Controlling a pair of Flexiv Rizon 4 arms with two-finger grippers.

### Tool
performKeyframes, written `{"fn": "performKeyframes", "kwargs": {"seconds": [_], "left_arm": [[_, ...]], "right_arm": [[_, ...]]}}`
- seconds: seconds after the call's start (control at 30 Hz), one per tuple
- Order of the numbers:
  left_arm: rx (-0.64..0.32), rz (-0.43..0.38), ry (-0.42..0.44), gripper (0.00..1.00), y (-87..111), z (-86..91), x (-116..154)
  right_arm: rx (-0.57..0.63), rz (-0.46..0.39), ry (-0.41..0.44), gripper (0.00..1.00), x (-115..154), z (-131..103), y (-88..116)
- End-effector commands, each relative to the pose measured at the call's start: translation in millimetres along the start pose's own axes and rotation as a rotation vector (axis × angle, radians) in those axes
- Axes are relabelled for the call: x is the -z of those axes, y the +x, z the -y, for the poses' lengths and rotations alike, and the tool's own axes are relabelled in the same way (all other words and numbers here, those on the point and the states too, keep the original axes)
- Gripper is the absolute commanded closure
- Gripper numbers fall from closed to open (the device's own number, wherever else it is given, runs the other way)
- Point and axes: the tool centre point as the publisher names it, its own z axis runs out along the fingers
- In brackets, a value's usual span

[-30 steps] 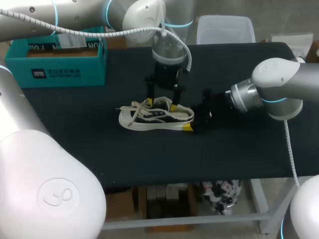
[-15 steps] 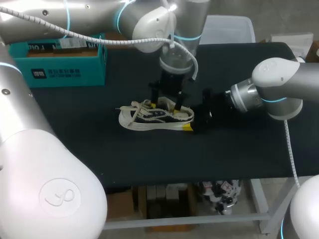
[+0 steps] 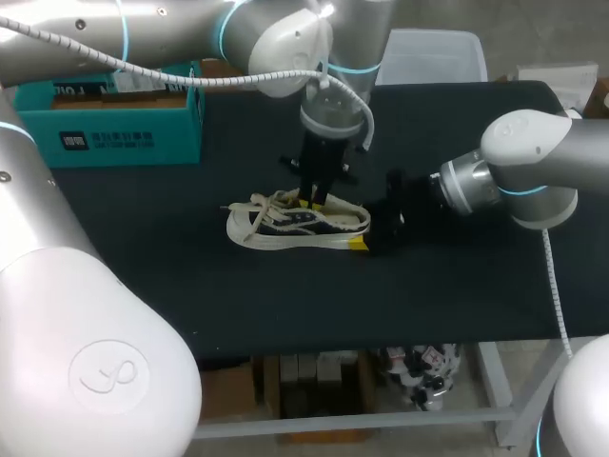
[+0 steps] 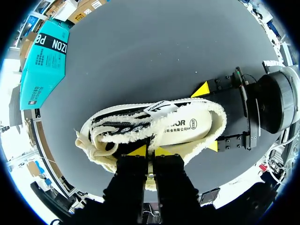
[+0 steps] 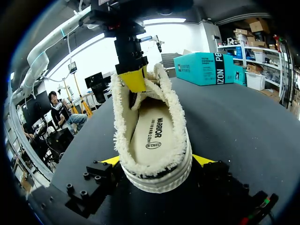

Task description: Open the shoe tongue, take the insole out of the shoe, put the insole back into the shoe, and pack the shoe into the shoebox

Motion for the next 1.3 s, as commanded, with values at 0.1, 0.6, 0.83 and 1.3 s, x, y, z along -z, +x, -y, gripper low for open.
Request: {"fn": "performKeyframes", "kwargs": {"seconds": [0.1, 0.6, 0.83, 1.3], "left_arm": [[0.007, -0.038, 0.058, 1.0, -15.0, -16.2, 12.7], [0.056, -0.254, 0.14, 1.0, -65.9, -27.2, 28.9], [0.103, -0.364, 0.192, 1.0, -96.1, -31.5, 30.6], [0.127, -0.485, 0.211, 1.0, -133.1, -36.9, 16.3]], "right_arm": [[-0.001, -0.005, -0.003, 1.0, -11.2, 9.5, -7.7], [-0.001, -0.005, -0.003, 1.0, -11.2, 9.5, -7.7], [-0.001, -0.005, -0.003, 1.0, -11.2, 9.5, -7.7], [-0.001, -0.005, -0.003, 1.0, -11.2, 9.5, -7.7]]}}
